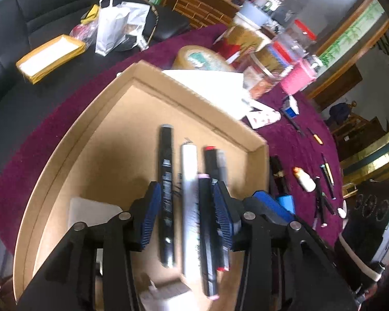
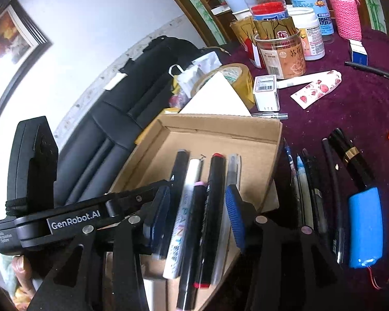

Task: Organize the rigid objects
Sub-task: 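Move the left gripper to the blue battery pack while the right gripper approaches a black marker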

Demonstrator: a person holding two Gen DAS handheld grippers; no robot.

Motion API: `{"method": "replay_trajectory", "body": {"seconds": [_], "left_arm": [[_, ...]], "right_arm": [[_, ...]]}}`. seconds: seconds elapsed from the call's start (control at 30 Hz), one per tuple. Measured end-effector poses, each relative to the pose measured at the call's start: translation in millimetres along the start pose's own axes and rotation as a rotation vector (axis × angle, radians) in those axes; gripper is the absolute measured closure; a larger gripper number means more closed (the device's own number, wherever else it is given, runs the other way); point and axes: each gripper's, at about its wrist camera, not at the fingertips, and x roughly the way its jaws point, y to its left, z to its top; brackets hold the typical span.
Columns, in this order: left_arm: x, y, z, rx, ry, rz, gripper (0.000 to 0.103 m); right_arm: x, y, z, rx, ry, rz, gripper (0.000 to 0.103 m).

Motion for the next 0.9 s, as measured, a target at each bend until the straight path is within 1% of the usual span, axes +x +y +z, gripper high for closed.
{"method": "replay_trajectory", "body": {"seconds": [0.1,0.13,0.17,0.2,0.27,0.3,0.43,0.5,0.63,0.7,0.8,0.83,0.9], "left_arm": [[-17,-19,-8,0.031,-0.035,-0.018,0.062],[-21,-26,-11,0.043,-0.042,-0.025,0.06],[-24,-33,-13,0.057,-0.047,-0.031,0.058],[-29,-45,-18,0.08,-0.051,-0.041,0.055],[-34,-65,-26,0.122,-0.06,-0.059,0.055],[-35,-72,-29,0.136,-0.06,-0.066,0.055],[-32,-110,-44,0.202,-0.045,-0.092,0.054],[-27,-125,-53,0.22,-0.028,-0.093,0.054],[-6,-151,-71,0.261,0.023,-0.102,0.054],[6,-166,-78,0.299,0.05,-0.088,0.054],[22,-183,-82,0.34,0.081,-0.064,0.054],[29,-187,-81,0.349,0.092,-0.044,0.054],[40,-190,-79,0.343,0.105,-0.021,0.054]], "right_arm": [[-28,0,-6,-0.028,-0.013,0.017,0.061],[-37,-2,-8,-0.035,-0.018,0.017,0.059],[-48,-5,-10,-0.034,-0.023,0.023,0.054],[-57,-9,-12,-0.031,-0.025,0.03,0.051],[-78,-18,-16,-0.037,-0.032,0.025,0.051],[-91,-25,-19,-0.043,-0.039,0.008,0.051],[-124,-54,-25,-0.019,-0.039,-0.015,0.051],[-142,-77,-28,0.007,-0.057,-0.057,0.051],[-169,-121,-26,0.085,-0.08,-0.099,0.051],[-180,-141,-21,0.115,-0.093,-0.132,0.051],[-190,-173,0,0.193,-0.073,-0.21,0.051],[-191,-182,8,0.204,-0.071,-0.238,0.051],[-191,-202,21,0.244,-0.081,-0.287,0.051]]}}
